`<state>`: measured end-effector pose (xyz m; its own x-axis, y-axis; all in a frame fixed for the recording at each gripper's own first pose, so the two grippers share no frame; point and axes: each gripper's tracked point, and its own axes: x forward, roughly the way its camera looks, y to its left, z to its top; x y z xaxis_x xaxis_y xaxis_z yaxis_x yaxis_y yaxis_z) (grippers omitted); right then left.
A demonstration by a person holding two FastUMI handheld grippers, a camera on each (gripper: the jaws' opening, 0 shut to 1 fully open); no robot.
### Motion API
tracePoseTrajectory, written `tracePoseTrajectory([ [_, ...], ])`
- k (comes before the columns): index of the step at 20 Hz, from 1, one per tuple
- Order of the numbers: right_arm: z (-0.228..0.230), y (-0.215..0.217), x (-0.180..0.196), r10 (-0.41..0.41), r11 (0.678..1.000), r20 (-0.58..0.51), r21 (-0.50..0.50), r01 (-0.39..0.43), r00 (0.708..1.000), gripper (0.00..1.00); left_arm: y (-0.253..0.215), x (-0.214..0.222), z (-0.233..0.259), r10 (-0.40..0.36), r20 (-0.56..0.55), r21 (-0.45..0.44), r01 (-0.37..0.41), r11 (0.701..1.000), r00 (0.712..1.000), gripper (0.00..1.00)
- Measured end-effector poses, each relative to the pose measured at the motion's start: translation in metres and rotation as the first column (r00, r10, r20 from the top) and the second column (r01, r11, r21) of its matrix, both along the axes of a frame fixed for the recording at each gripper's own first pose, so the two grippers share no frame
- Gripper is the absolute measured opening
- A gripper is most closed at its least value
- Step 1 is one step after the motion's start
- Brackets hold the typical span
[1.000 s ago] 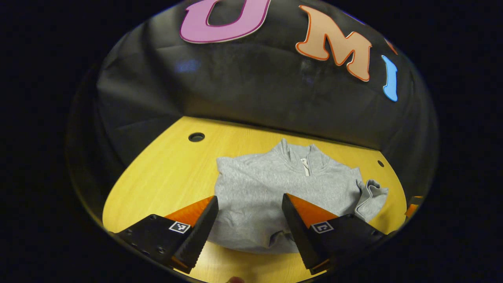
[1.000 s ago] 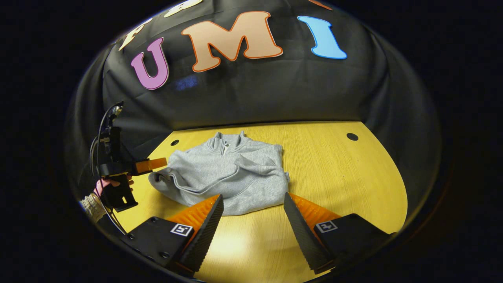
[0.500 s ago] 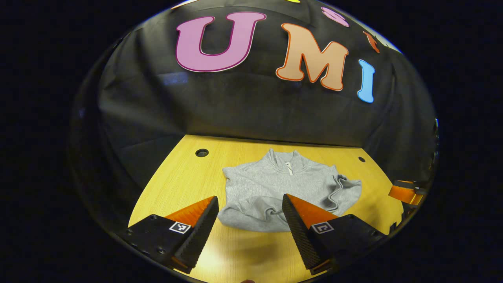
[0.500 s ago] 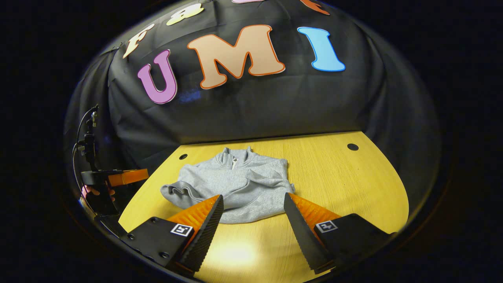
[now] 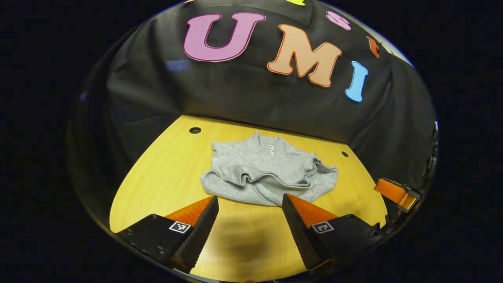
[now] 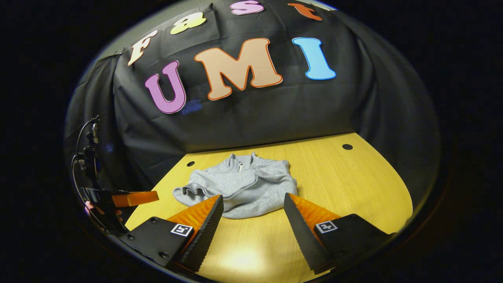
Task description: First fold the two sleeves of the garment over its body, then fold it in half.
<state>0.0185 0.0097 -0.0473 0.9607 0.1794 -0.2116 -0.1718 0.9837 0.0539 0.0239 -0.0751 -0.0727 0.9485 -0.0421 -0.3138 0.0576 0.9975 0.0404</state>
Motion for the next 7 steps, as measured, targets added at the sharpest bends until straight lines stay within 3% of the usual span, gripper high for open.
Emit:
tracePoseTrajectory([
  [3,-0.006,-0.007,-0.008,0.021,1.000,-0.024,0.007,-0.021,0.999,0.98,-0.021,-0.005,-0.027,-0.021,-0.072,0.003,0.022,1.000,0.997,0.95],
  [7,0.006,-0.021,-0.010,0.038,0.999,0.010,-0.008,-0.038,0.999,0.97,-0.056,0.002,-0.034,-0.073,-0.064,0.009,0.074,0.997,0.995,0.95],
])
